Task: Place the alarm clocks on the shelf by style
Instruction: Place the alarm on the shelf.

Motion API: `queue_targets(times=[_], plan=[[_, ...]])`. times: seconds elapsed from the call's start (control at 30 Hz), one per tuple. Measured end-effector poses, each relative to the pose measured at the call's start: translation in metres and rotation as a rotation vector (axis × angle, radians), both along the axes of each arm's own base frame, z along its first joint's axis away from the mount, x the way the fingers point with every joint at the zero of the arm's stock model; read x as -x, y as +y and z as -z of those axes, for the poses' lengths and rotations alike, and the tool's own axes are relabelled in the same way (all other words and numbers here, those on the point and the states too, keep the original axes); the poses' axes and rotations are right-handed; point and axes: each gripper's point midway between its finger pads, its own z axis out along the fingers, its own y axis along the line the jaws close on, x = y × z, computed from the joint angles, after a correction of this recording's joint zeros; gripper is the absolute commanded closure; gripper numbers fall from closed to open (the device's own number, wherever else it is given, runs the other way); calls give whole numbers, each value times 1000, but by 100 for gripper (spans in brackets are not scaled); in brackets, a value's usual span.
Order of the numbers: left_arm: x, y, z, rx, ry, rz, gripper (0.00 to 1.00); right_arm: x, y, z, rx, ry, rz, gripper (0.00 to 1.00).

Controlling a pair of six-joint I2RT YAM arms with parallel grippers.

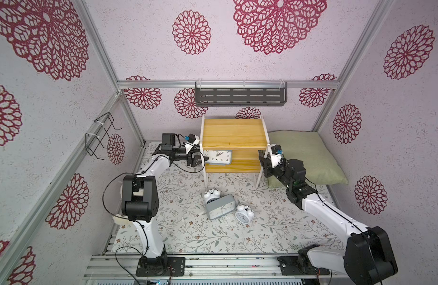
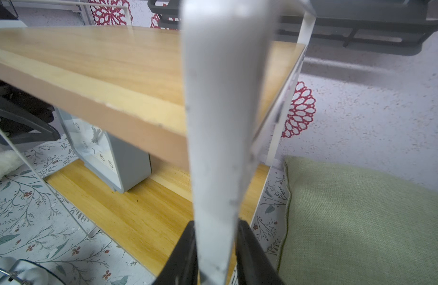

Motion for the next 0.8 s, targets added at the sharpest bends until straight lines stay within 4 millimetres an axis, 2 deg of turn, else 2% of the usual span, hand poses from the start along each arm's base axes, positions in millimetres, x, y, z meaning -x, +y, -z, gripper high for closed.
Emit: queue_targets(times=[0.13, 0.47, 0.67, 0.8], plan=[[2, 1, -3, -3, -9, -1, 26, 0, 0, 2, 3, 8, 0, 69], [-5, 7, 8, -50, 3, -60, 22, 0, -1, 3, 6, 12, 2, 68], [-3, 19, 14, -91, 14, -123, 21, 1, -1, 4, 9, 15, 3, 68], [-2, 31, 9, -119, -3, -174, 21, 1, -1, 4, 14, 14, 2, 66]])
